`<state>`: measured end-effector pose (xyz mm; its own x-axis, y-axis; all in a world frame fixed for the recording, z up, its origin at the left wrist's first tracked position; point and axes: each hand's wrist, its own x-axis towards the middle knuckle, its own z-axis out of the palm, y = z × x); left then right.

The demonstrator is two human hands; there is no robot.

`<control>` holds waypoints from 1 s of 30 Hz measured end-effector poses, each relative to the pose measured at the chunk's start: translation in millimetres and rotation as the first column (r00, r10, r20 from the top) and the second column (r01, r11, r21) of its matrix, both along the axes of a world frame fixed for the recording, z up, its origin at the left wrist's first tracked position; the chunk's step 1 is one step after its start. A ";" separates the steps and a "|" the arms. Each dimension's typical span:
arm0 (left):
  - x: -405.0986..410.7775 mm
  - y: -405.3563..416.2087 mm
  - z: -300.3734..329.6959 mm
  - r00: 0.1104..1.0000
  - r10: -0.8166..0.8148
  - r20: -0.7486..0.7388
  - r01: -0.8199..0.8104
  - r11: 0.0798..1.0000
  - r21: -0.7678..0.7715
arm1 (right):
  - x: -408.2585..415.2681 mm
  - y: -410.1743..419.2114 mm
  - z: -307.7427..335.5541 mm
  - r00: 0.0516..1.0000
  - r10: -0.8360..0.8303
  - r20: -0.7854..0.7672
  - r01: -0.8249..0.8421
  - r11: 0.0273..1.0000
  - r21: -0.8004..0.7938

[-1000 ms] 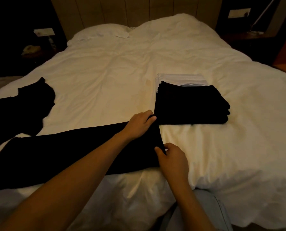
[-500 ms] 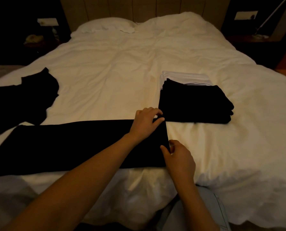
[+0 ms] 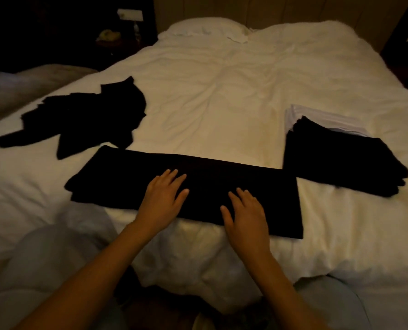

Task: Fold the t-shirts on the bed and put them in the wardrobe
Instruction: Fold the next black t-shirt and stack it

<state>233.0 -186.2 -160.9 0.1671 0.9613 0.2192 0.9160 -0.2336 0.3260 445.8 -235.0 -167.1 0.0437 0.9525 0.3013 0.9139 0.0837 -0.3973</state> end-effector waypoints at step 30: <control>-207.5 -15.8 -7.2 0.136 0.495 0.858 -0.389 0.823 -0.413 | -302.9 201.2 53.4 0.885 0.450 -0.119 -0.460 0.802 -0.381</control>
<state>25.5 -202.0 -168.1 -0.5513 0.8130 -0.1871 -0.0818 0.1705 0.9819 142.9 -33.8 -113.7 -0.4221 0.9018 -0.0921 0.8004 0.3231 -0.5049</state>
